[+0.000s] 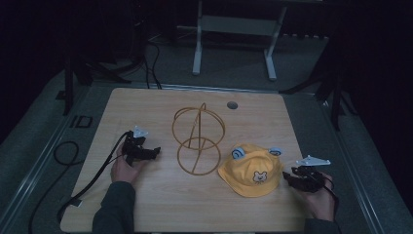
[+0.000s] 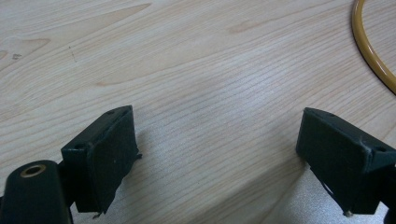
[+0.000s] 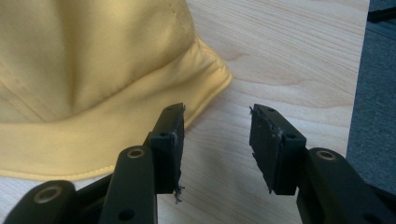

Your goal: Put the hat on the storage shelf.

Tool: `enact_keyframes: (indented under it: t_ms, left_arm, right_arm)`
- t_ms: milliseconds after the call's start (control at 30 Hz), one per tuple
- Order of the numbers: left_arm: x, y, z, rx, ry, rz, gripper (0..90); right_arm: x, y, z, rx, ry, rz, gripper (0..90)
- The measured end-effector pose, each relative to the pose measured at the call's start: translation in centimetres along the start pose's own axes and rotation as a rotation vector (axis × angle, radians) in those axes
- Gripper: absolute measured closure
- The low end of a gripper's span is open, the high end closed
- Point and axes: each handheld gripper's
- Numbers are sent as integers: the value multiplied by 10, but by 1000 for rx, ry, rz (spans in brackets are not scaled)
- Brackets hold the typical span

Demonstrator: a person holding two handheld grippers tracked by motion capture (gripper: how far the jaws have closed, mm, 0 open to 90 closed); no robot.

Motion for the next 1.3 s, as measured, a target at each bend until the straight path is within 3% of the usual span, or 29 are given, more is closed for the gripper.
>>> enact_keyframes:
  t_ms: [267, 700, 967, 1300]
  left_arm:
    - [0, 0, 0, 0, 0, 0, 122]
    - [0, 0, 0, 0, 0, 0, 122]
    - [0, 0, 0, -2, 1, 0, 122]
    - [0, 0, 0, -2, 1, 0, 122]
  right_arm:
    - [1, 5, 3, 4, 5, -16, 546]
    - [5, 24, 20, -45, 44, 31, 540]
    - [4, 43, 39, -79, 94, 53, 522]
    - [1, 53, 50, -81, 137, 75, 508]
Point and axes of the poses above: each handheld gripper's, and its own axes: y roughly backward along the jaws, z roughly out of its top, x roughly to its left, and after that the axes turned 6 degrees about -z, right-handed
